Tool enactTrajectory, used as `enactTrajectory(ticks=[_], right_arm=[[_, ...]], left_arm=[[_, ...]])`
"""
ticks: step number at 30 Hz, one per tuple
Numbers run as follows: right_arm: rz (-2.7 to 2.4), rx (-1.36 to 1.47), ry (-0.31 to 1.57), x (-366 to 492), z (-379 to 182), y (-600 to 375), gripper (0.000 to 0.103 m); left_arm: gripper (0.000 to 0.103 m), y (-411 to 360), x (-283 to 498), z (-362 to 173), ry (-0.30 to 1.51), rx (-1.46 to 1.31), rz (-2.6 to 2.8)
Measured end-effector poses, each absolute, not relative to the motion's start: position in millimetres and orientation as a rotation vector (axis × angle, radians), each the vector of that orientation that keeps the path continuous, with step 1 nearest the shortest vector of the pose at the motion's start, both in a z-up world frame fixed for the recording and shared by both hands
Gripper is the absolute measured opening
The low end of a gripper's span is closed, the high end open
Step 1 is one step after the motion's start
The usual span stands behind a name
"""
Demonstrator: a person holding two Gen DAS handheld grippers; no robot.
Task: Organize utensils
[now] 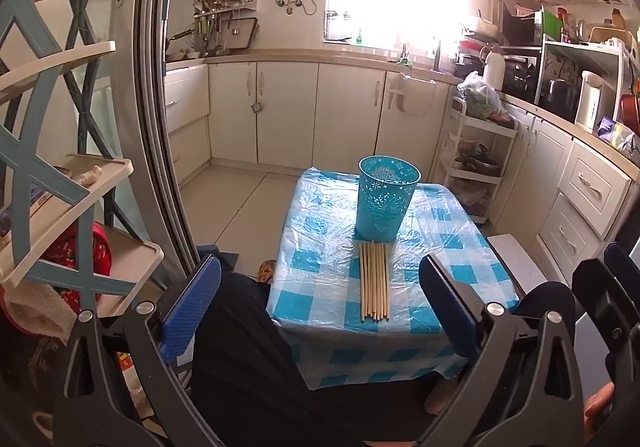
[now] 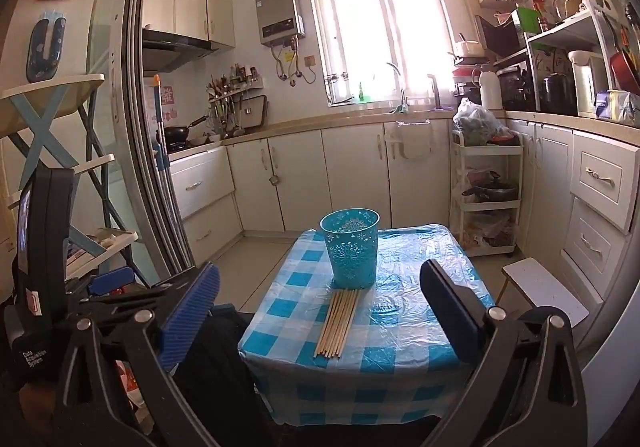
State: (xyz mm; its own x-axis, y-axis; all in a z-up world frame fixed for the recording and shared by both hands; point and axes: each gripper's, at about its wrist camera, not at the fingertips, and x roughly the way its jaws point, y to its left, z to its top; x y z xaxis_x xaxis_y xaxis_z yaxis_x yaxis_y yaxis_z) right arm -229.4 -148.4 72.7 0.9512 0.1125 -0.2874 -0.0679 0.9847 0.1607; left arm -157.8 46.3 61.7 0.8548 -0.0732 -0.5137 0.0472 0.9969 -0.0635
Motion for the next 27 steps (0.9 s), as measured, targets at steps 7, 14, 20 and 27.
enactTrajectory(ticks=[7, 14, 20, 27], right_arm=[[0.089, 0.145, 0.298, -231.1, 75.0, -143.9, 0.096], [0.092, 0.144, 0.294, -230.2, 70.4, -148.0, 0.096], [0.090, 0.139, 0.302, -231.7, 70.3, -145.9, 0.096], [0.090, 0.139, 0.306, -231.4, 70.4, -146.2, 0.096]], left_arm=[[0.095, 43.1, -159.3, 62.9, 0.540, -0.048, -0.061], [0.095, 47.2, -157.3, 61.8, 0.541, -0.045, -0.063], [0.095, 41.1, -161.0, 62.3, 0.538, -0.048, -0.059], [0.095, 41.4, -161.6, 62.6, 0.538, -0.047, -0.060]])
